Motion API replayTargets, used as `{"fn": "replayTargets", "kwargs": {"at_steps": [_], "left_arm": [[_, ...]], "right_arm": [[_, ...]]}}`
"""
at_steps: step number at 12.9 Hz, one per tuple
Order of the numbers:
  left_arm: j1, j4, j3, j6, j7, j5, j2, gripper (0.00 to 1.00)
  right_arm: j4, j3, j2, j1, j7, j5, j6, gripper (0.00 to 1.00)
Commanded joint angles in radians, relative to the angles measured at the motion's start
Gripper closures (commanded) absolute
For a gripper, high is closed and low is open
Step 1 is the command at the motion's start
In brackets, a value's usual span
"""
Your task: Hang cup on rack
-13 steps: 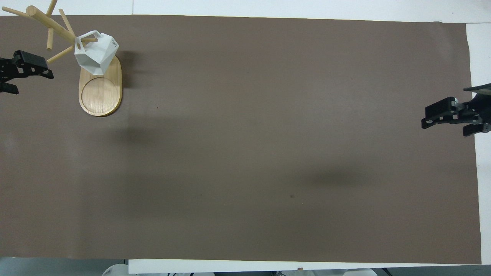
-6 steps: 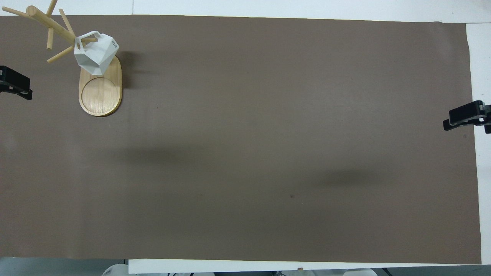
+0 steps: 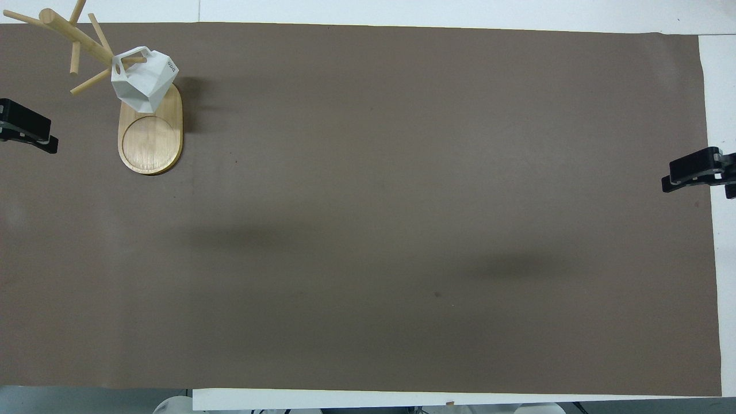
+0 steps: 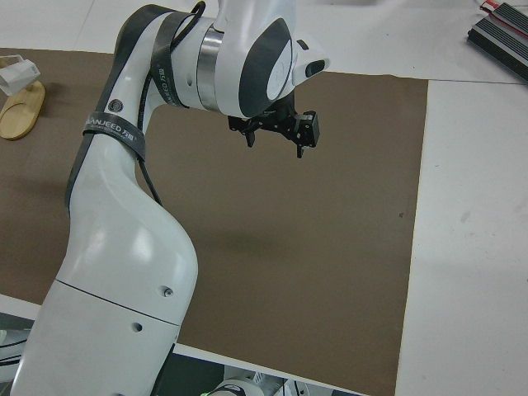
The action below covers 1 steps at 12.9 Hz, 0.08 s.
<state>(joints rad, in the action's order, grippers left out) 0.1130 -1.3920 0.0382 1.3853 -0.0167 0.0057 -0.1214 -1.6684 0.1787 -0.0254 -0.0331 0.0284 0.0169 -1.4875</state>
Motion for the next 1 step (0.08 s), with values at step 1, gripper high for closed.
{"fn": "replayTargets", "kwargs": {"at_steps": [1], "left_arm": [[-0.001,0.031,0.003,0.004,0.017,-0.01,-0.018,0.0]], "right_arm": [[0.002,-0.005,-0.004,0.002,-0.016,-0.017,-0.005,0.0]]}}
